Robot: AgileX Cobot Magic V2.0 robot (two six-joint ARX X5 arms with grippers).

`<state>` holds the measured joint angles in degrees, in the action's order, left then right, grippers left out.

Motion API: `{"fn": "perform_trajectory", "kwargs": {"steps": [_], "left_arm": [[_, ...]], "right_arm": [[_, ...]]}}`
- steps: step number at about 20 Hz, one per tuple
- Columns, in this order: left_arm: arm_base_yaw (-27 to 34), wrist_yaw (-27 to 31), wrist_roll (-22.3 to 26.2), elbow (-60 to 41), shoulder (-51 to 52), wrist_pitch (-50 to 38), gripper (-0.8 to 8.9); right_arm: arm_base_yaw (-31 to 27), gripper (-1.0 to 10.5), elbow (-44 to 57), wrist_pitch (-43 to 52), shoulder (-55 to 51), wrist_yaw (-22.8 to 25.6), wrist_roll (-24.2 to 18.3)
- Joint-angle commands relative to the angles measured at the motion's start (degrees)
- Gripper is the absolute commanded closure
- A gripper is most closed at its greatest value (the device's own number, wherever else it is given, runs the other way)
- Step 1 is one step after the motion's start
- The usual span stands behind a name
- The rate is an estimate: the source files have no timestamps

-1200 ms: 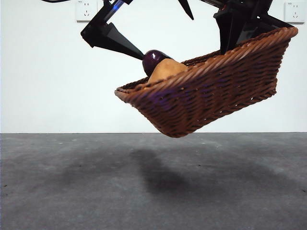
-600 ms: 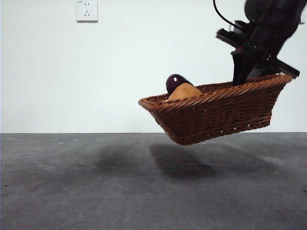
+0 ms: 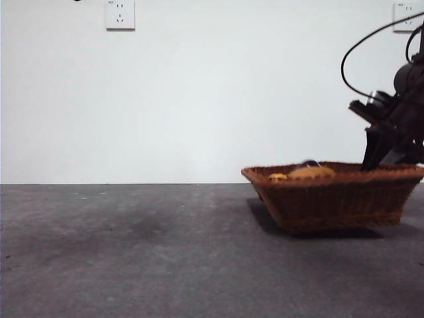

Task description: Help me put the vegetables on the table into the basket

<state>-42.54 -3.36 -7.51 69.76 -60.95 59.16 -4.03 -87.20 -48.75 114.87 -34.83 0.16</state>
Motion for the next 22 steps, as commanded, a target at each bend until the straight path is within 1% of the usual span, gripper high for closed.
{"fn": "perform_trajectory", "kwargs": {"steps": [1,6,7,8,9,10,11,12,14,16,18,20,21,22], "left_arm": [[-0.2,0.4,0.7,-0.1,0.0,0.0,8.18],[-0.2,0.4,0.1,-0.1,0.0,1.9,8.18],[-0.2,1.0,0.0,-0.1,0.0,2.7,8.18],[-0.2,2.1,0.1,-0.1,0.0,3.4,8.18],[-0.2,2.9,0.0,-0.1,0.0,3.9,8.18],[-0.2,3.7,0.0,-0.1,0.0,4.0,8.18],[-0.2,4.0,0.0,-0.1,0.0,3.8,8.18],[-0.2,4.5,0.0,-0.1,0.0,3.9,8.18],[-0.2,4.7,0.0,-0.1,0.0,4.7,8.18],[-0.2,4.7,0.0,-0.1,0.0,5.5,8.18],[-0.2,4.7,0.0,-0.1,0.0,6.5,8.17],[-0.2,4.7,0.0,-0.1,0.0,7.4,8.17],[-0.2,4.7,0.0,-0.1,0.0,8.0,8.17],[-0.4,4.7,0.0,-0.1,0.0,8.8,8.17]], "right_arm": [[0.2,9.6,0.0,1.6,1.9,-1.2,-1.5],[0.2,9.6,0.0,3.5,4.0,-0.5,-2.1],[0.2,8.1,0.0,3.7,4.0,-0.2,-2.0],[0.2,6.0,0.0,3.3,3.9,-0.1,-1.6],[0.2,4.9,0.0,2.8,3.5,-0.1,-1.6],[0.2,4.9,0.0,2.1,2.5,0.1,-1.5],[0.2,4.9,0.0,1.9,0.7,1.8,-0.1],[0.2,5.0,0.0,1.5,-1.9,5.5,0.6],[0.2,5.1,0.0,-0.6,-9.5,14.8,0.9],[0.2,5.2,0.0,-4.0,-19.3,19.7,0.9],[0.3,7.6,0.0,-7.8,-29.3,21.6,1.9],[0.3,9.5,0.0,-11.0,-38.2,21.8,1.2],[0.3,9.6,0.0,-12.3,-41.6,22.9,0.4],[0.3,9.6,0.0,-13.5,-44.6,25.0,-0.2]]}}
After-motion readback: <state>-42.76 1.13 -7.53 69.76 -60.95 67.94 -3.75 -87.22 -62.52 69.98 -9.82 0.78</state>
